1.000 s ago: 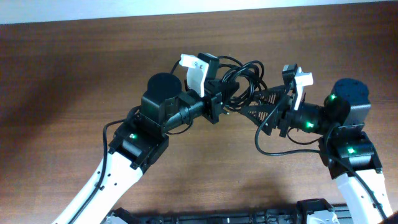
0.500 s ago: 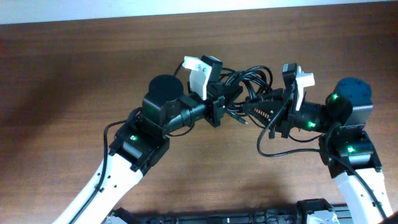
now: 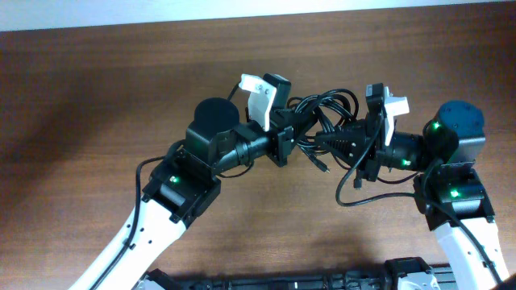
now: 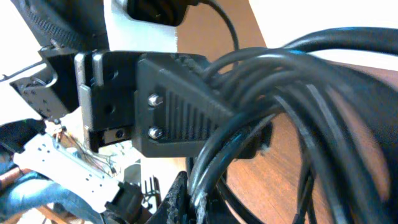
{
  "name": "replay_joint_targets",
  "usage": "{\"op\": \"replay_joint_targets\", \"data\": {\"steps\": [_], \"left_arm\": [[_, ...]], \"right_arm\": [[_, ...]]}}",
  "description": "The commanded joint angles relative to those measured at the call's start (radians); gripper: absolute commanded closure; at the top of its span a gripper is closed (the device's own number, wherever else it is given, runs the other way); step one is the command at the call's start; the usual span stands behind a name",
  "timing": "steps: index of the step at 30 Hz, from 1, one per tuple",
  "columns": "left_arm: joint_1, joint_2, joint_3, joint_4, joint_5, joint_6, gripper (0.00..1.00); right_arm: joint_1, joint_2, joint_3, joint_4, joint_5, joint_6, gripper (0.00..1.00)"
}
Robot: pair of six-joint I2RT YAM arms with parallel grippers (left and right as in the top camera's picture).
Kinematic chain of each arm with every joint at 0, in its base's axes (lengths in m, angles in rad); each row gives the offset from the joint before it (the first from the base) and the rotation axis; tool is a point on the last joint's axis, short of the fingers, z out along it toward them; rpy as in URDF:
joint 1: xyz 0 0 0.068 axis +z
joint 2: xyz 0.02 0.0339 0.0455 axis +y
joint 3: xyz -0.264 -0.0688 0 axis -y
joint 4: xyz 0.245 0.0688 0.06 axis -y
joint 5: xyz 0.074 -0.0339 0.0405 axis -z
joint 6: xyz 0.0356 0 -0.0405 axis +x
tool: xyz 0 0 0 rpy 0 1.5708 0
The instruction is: Untangle cables
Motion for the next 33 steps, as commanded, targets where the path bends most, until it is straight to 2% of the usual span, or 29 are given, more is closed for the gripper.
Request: {"op": "replay_joint_targets", "data": {"steps": [1,4,8,15,17,20,33], "left_arm": [[-0.003,0.000,0.012,-0.004,-0.153,-0.105,1.00],[-0.003,0.000,0.013,0.000,-0.239,-0.200,1.00],[0.000,0.000,0.013,0.062,-0.289,-0.295,1.00],[0.076,-0.002,0.013,0.234,-0.293,-0.350,1.00],[0.112,-0.002,0.013,0.253,-0.292,-0.439,1.00],[0.150,-0.002,0.013,0.272,-0.292,-0.491,1.00],[0.198,-0.002,0.013,0.562,-0.273,-0.498,1.00]], "right_arm": [[0.009,-0.008,0.008,0.015,-0.183,-0.129,0.96],[0.010,-0.008,0.008,0.012,-0.296,-0.226,0.96],[0.010,-0.008,0.008,0.013,-0.296,-0.225,0.96],[0.010,-0.008,0.008,0.013,-0.296,-0.225,0.96],[0.010,-0.008,0.008,0.013,-0.296,-0.225,0.96],[0.010,-0.008,0.008,0.013,-0.296,-0.225,0.96],[0.010,-0.008,0.008,0.013,-0.296,-0.225,0.96]]}}
